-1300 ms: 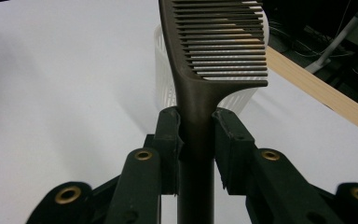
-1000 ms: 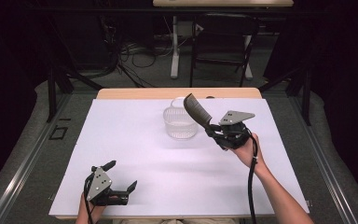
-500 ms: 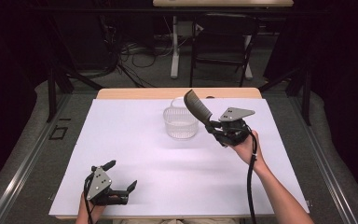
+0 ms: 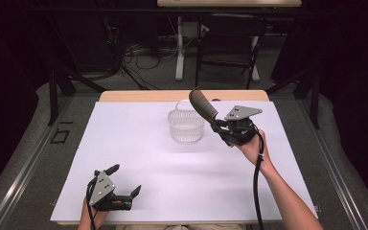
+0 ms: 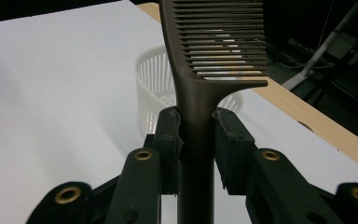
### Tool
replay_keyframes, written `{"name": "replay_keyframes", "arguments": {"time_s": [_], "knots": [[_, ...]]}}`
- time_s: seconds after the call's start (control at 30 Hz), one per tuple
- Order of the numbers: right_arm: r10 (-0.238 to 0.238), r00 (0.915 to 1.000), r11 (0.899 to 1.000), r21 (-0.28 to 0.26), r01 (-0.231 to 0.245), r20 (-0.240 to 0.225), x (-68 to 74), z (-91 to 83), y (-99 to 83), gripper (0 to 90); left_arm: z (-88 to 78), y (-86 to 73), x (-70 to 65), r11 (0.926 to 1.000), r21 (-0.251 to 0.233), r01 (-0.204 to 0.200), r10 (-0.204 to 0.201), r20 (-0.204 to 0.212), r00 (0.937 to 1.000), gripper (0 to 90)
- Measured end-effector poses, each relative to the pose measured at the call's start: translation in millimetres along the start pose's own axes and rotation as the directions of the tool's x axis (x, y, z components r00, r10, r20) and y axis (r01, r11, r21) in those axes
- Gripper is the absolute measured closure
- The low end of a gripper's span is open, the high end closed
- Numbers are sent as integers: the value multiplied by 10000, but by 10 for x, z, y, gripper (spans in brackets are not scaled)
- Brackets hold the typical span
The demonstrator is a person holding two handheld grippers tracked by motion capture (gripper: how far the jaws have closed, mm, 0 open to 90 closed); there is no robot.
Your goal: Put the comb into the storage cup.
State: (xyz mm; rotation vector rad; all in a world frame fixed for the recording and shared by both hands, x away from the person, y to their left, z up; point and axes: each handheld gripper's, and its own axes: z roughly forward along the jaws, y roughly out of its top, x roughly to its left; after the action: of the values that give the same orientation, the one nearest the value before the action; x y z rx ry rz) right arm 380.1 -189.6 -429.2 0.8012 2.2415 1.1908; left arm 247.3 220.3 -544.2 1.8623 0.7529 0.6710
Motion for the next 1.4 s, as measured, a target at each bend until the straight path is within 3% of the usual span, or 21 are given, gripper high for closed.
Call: {"name": "replay_keyframes", "arguments": {"time_s": [0.57,1.4], "knots": [[-127,9999,9999,-80,127,-3,-15,107,147,725,0,0,3,10000,-2,-3,3,11,10000,2],[197,9998,9984,-539,-196,15,-92,256,225,725,-6,2,6,10000,-43,-48,48,-30,10000,2]]}}
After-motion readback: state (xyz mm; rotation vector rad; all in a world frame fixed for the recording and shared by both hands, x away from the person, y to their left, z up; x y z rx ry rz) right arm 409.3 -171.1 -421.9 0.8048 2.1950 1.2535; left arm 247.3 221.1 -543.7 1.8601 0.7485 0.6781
